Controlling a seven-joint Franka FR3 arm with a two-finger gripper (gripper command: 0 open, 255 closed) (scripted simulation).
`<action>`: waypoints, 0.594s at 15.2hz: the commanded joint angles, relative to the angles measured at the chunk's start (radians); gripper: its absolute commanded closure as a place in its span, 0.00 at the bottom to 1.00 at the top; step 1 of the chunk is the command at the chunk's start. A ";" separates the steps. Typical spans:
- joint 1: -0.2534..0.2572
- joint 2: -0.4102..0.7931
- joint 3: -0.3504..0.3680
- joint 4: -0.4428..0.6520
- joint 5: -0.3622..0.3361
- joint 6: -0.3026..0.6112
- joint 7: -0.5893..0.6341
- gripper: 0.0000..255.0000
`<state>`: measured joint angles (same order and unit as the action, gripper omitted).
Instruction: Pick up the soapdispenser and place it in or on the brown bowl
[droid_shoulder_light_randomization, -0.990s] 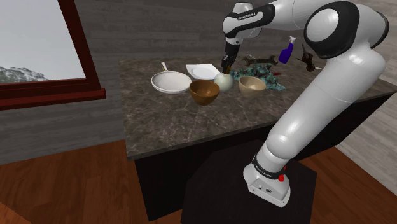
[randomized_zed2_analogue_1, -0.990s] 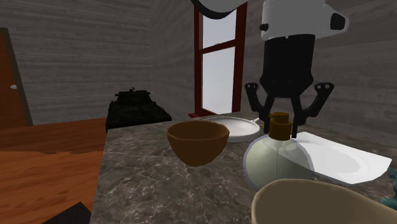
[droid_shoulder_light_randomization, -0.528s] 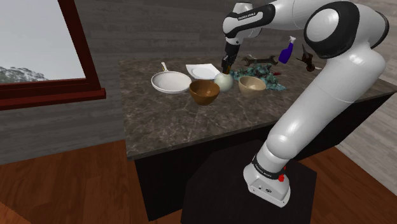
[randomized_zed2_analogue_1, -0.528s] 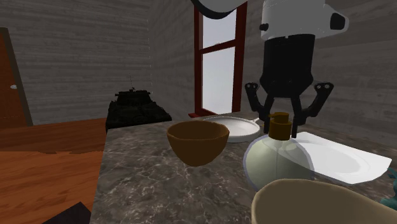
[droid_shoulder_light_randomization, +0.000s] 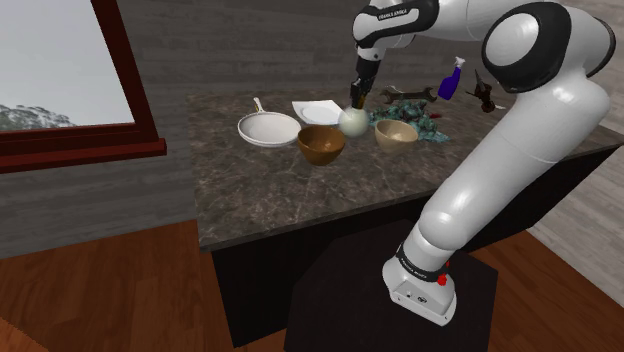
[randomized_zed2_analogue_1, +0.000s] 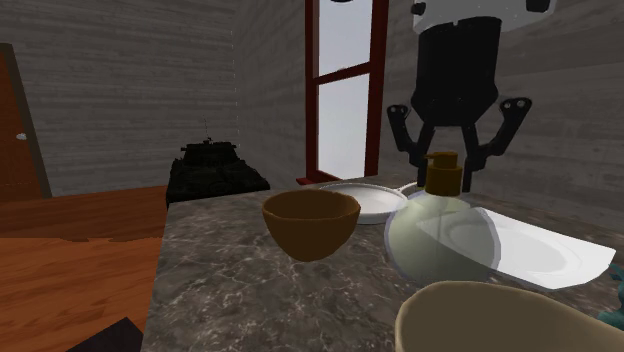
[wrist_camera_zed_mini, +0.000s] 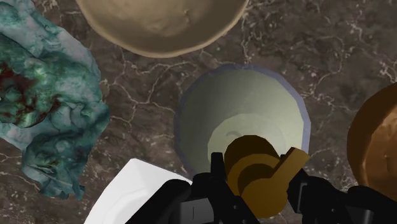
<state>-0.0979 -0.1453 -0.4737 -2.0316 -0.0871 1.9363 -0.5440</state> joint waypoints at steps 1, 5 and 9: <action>0.001 -0.003 0.002 0.025 0.000 -0.028 0.001 1.00; 0.003 -0.008 0.005 0.074 -0.001 -0.081 0.002 1.00; 0.004 -0.009 0.007 0.127 0.000 -0.135 0.000 1.00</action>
<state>-0.0946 -0.1519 -0.4678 -1.9181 -0.0866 1.8168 -0.5446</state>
